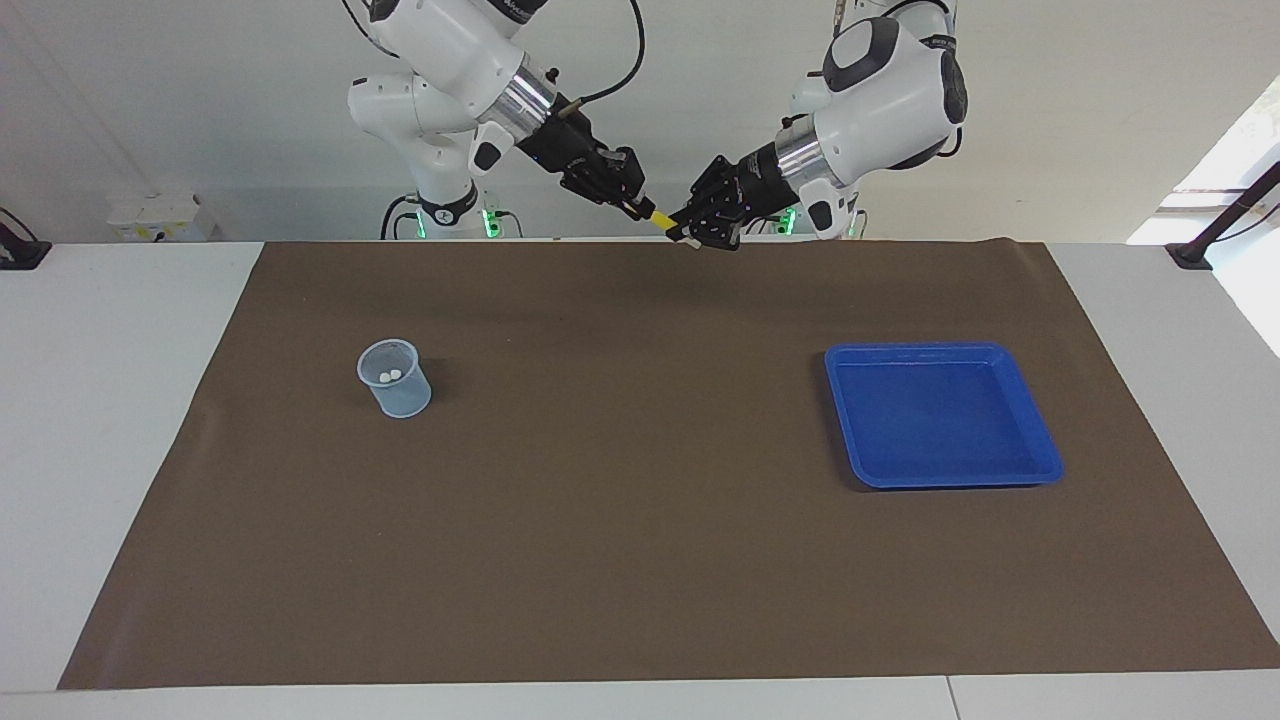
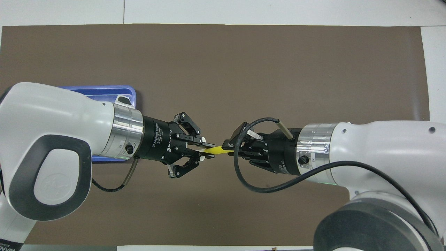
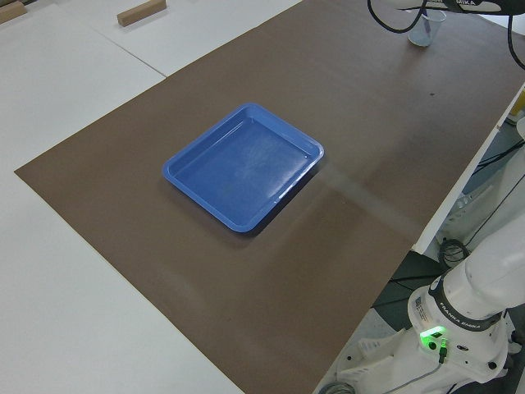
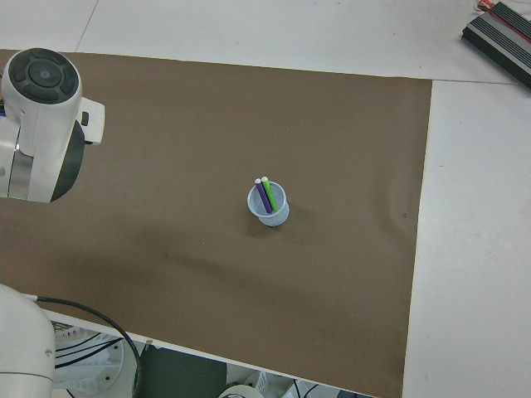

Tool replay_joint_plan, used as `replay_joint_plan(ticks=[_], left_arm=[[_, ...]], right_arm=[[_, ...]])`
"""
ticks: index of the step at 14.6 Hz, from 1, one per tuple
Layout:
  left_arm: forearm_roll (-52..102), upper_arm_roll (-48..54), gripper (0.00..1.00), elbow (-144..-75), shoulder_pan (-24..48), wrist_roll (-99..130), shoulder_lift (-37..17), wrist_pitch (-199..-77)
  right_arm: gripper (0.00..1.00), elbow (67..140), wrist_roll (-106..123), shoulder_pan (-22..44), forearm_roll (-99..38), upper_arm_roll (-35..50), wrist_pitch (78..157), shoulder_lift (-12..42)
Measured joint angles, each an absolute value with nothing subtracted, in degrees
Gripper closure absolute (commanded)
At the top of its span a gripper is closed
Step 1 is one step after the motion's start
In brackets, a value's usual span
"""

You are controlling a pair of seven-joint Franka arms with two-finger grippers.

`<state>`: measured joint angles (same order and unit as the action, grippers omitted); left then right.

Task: Transfer and insert pens with both arms
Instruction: 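Close the right gripper on the yellow pen, open the left gripper, then insert the yellow pen into the cup with the right gripper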

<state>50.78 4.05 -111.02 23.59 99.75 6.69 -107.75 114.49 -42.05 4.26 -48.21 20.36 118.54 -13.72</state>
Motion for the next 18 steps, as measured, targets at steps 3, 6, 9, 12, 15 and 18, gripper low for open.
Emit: replay_joint_plan(ticks=[3,6,9,12,15,18], left_arm=[[51.00,4.08,0.00,-111.02,23.64,100.18,6.75,-108.38],[51.01,4.06,0.00,-111.02,23.64,100.79,6.78,-108.77],[51.02,4.06,0.00,-111.02,23.64,101.02,6.78,-109.46],[51.02,4.05,0.00,-111.02,23.64,101.11,6.78,-110.45],[51.02,4.04,0.00,-111.02,23.64,101.18,6.78,-111.50],[51.02,3.94,0.00,-111.02,23.60,101.24,6.78,-112.19]], right_arm=[[1.00,114.43,-41.13,3.98,-48.20,20.14,116.07,-13.75],[1.00,113.25,-36.47,1.83,-44.64,19.94,109.58,-13.81],[1.00,109.42,-26.52,-3.21,-36.14,19.76,98.81,-13.75],[1.00,106.40,-9.79,-7.77,-22.45,19.37,94.42,-12.94],[1.00,105.97,9.48,-9.31,-9.78,19.33,93.16,-11.85],[1.00,106.00,18.44,-12.06,-4.52,19.32,95.18,-11.39]])
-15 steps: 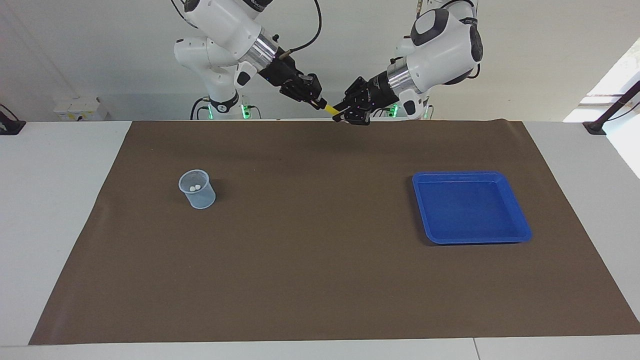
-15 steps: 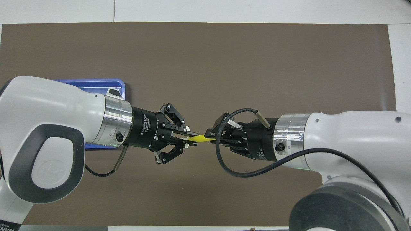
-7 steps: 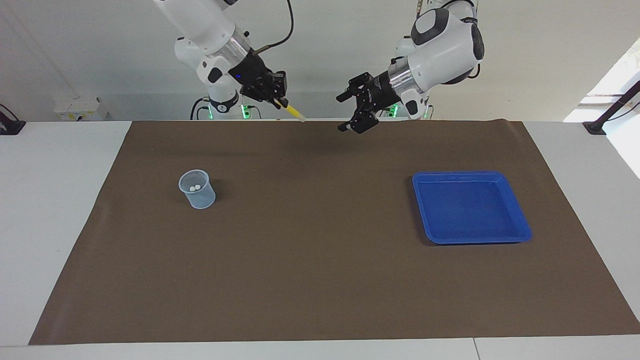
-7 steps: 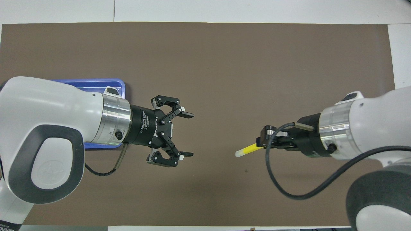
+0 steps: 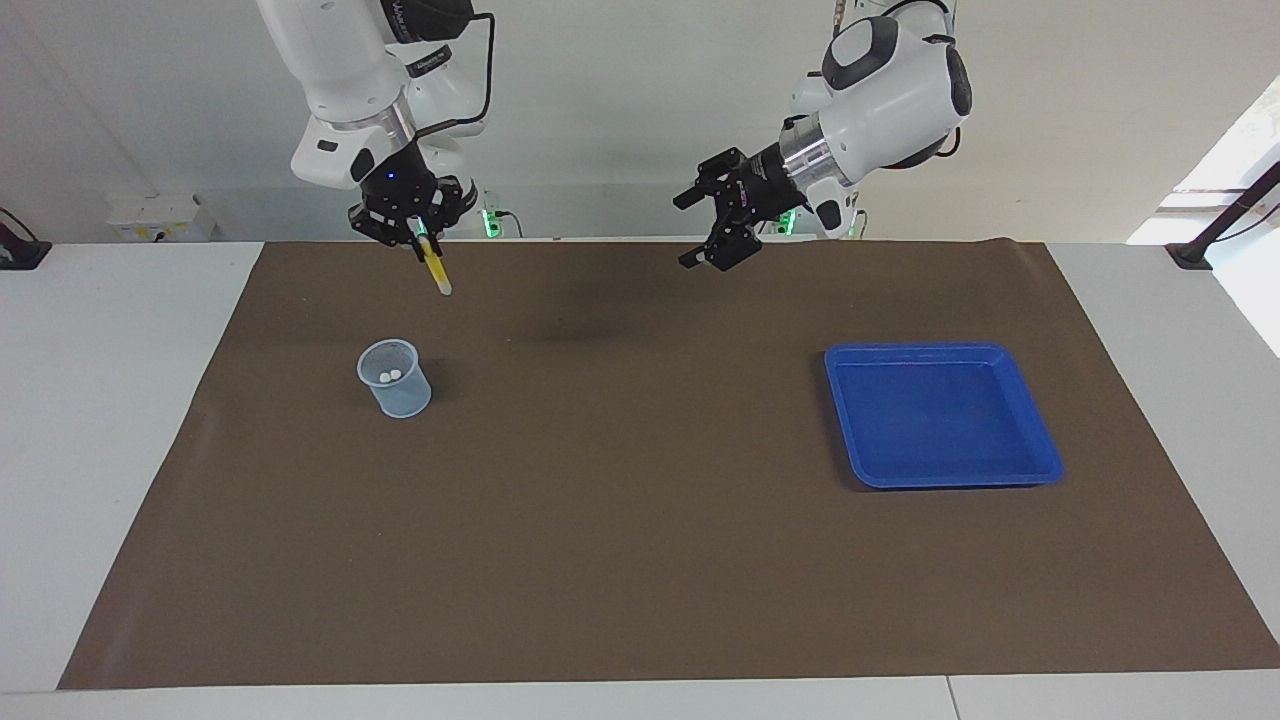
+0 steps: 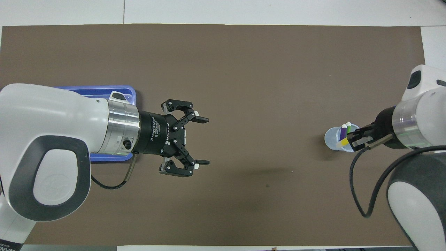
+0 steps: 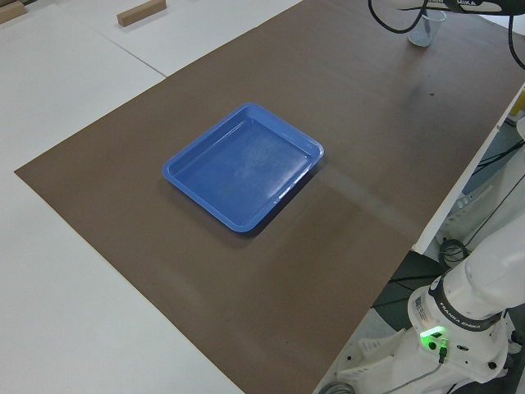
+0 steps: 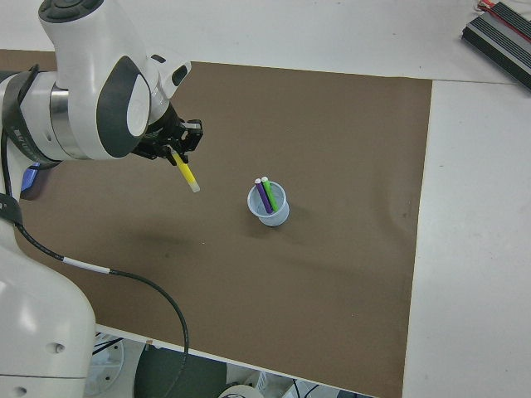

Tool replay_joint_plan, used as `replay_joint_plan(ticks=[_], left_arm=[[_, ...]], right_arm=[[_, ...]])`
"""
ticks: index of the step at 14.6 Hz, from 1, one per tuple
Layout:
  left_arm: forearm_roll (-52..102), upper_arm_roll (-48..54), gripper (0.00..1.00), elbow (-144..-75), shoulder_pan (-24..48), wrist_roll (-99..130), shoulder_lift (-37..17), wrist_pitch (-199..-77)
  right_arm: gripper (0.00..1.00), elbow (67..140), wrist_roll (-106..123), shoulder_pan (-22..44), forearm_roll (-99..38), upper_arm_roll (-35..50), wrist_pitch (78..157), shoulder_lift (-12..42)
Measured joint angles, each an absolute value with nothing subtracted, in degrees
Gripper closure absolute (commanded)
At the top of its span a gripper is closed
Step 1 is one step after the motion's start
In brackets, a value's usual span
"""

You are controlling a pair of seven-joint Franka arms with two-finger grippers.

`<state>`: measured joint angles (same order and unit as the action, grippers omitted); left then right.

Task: Transfer and insert pens with both arms
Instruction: 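Insert the yellow pen into the cup with the right gripper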

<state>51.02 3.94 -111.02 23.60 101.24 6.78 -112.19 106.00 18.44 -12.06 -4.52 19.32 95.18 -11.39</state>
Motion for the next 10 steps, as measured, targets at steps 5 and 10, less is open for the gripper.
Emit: replay_joint_plan(ticks=[5,10], left_arm=[[47.61,3.67,0.00,-111.02,23.52,100.90,6.78,-114.47],[35.18,3.43,0.00,-111.02,23.31,91.13,6.77,-114.33]], right_arm=[[1.00,113.16,28.64,-15.75,-0.79,19.35,105.92,-10.15],[1.00,119.83,31.49,-18.49,-0.04,19.40,112.90,-8.04]])
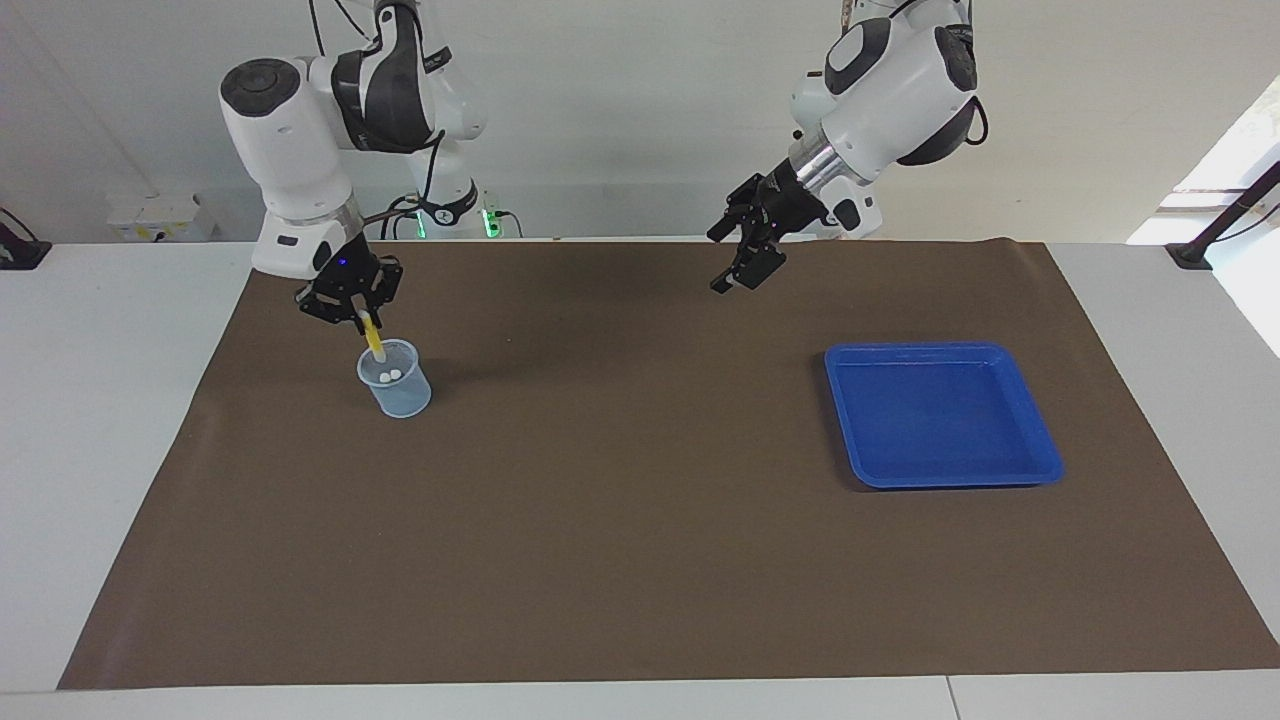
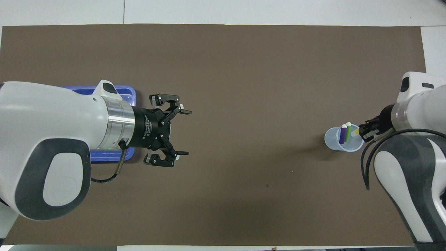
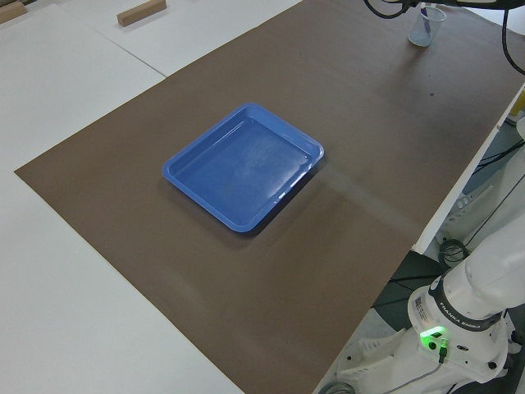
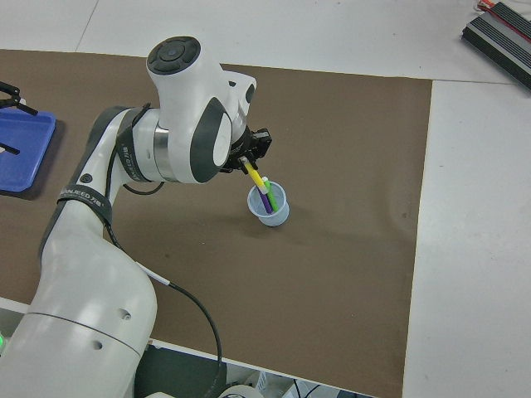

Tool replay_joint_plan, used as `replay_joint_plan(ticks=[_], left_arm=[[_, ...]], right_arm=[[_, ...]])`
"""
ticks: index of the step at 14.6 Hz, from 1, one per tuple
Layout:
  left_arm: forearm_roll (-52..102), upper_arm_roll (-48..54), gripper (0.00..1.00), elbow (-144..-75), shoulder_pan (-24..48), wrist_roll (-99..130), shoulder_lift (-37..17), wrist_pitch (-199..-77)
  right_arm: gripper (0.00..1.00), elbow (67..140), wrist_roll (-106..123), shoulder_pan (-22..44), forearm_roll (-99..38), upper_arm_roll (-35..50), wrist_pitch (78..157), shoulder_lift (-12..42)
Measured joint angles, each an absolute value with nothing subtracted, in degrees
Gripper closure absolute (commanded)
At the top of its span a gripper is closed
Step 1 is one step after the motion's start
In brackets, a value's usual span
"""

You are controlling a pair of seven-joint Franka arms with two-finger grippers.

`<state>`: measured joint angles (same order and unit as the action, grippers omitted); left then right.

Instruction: Transfer and insert pens with both arms

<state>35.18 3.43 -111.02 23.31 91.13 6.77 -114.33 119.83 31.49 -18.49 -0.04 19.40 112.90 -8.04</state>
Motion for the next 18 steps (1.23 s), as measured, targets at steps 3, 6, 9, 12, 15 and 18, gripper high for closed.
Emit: replay_joint_plan(ticks=[3,6,9,12,15,18], left_arm=[[31.66,3.21,0.00,-110.81,19.58,77.93,6.77,-109.58],[23.65,2.66,0.00,-109.57,14.62,62.05,6.75,-101.14],[15.07,0.28,0.00,-105.03,13.72,46.62,5.97,-93.48],[6.07,-0.83,0.00,-98.86,13.72,31.45,4.78,-88.43],[0.65,-0.97,0.00,-93.67,13.72,18.66,4.23,-83.30],[-0.03,-2.96,0.00,-88.56,13.71,6.84,4.26,-76.60]], right_arm=[[0.88,120.71,31.49,-18.51,-0.02,19.47,113.40,-6.82],[0.00,121.68,31.03,-18.51,-0.02,19.49,113.43,-6.79],[0.00,121.41,30.57,-18.73,-0.02,19.48,113.36,-6.82],[0.00,118.26,30.51,-19.52,-0.03,19.44,110.54,-7.16],[0.00,110.22,28.40,-19.71,-0.03,19.46,101.68,-7.83],[0.00,100.99,23.04,-19.74,-0.02,19.53,90.56,-8.23]])
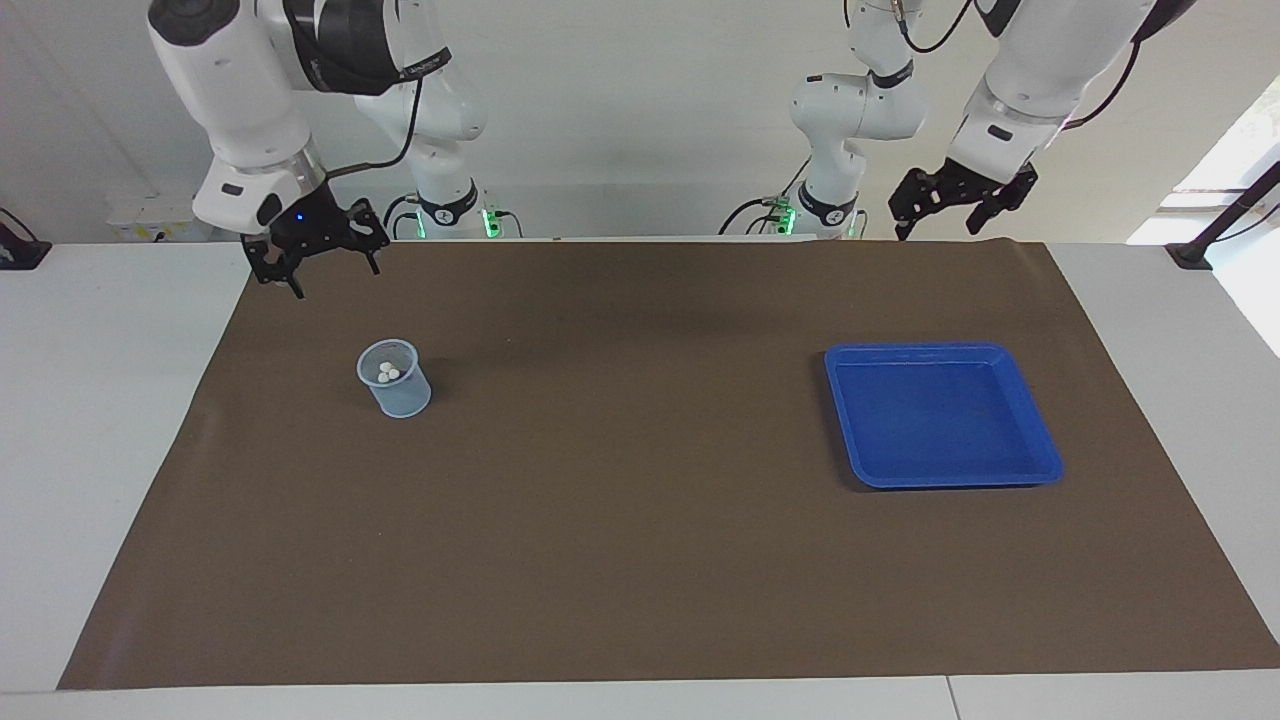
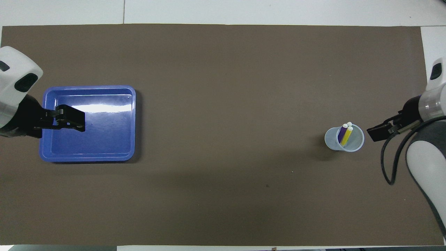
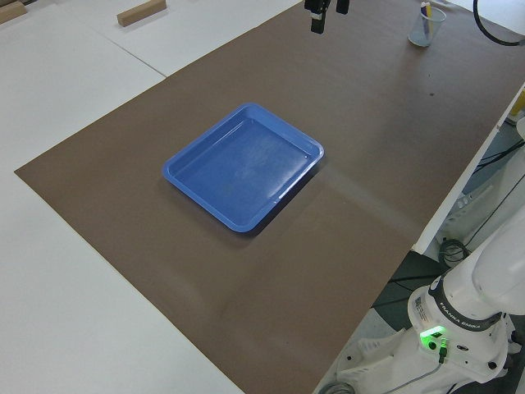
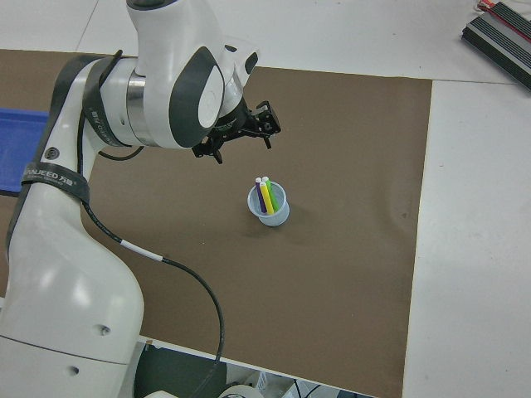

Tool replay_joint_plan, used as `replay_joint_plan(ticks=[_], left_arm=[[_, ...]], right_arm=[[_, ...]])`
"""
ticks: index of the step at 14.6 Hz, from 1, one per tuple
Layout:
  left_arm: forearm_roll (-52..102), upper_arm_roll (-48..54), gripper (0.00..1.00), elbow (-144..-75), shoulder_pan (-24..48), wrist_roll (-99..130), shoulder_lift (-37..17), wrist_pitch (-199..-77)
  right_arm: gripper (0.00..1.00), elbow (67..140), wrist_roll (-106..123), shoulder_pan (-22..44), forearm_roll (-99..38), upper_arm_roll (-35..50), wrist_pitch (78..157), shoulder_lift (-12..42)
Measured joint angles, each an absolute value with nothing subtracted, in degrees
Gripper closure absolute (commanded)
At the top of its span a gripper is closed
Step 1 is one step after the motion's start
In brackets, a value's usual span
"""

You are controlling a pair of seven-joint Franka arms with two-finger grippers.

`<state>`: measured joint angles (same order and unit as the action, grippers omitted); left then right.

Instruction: Transfer and insert pens with both arms

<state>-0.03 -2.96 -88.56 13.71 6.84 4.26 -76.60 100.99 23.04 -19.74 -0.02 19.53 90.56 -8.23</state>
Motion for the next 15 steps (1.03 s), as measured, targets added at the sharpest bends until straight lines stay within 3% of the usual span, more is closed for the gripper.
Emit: replay_joint_plan(ticks=[4,9,15], left_arm=[[-0.03,-4.99,0.00,-89.38,13.60,2.41,4.57,-78.53],[0.18,-4.85,0.00,-91.33,12.08,5.82,2.24,-83.50],[0.40,-4.41,0.00,-84.26,11.41,6.14,-1.65,-78.38]], right_arm=[[0.00,93.03,19.45,-18.96,-0.03,20.23,83.62,-8.12],[0.00,91.76,18.51,-18.62,-0.12,20.10,83.25,-7.01],[0.00,90.71,18.51,-20.83,-0.13,18.57,80.36,-6.92]])
